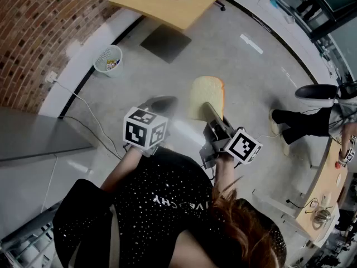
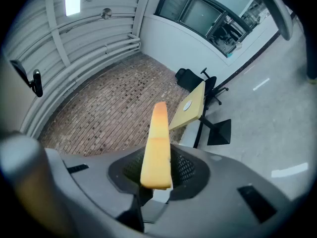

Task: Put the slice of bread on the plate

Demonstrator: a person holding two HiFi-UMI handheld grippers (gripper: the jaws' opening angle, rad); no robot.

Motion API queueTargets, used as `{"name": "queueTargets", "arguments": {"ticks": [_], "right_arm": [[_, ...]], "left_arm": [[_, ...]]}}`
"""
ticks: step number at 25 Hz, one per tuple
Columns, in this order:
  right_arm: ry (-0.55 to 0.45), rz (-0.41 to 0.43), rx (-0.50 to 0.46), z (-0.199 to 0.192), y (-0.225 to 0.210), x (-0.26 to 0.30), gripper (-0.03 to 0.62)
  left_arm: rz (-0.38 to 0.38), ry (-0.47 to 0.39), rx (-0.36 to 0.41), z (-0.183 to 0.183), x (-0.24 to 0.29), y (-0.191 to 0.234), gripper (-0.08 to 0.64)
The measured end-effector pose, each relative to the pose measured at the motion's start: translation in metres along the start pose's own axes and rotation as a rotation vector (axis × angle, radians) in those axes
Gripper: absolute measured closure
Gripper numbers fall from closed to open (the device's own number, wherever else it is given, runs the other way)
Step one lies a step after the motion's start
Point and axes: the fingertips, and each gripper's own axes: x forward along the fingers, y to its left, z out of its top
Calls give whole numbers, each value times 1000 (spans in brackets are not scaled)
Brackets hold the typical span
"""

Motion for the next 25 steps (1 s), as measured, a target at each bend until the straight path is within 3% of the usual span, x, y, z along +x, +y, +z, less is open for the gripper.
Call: {"name": "queueTargets", "arguments": {"ticks": [12, 25], "right_arm": [[-29, -2, 92, 72, -39, 54, 497], [-10, -52, 111, 150, -64, 181, 499]], "left_arm": [[-30, 12, 1, 64, 82, 32, 549], [-45, 44, -16, 156, 160, 129, 549]]}}
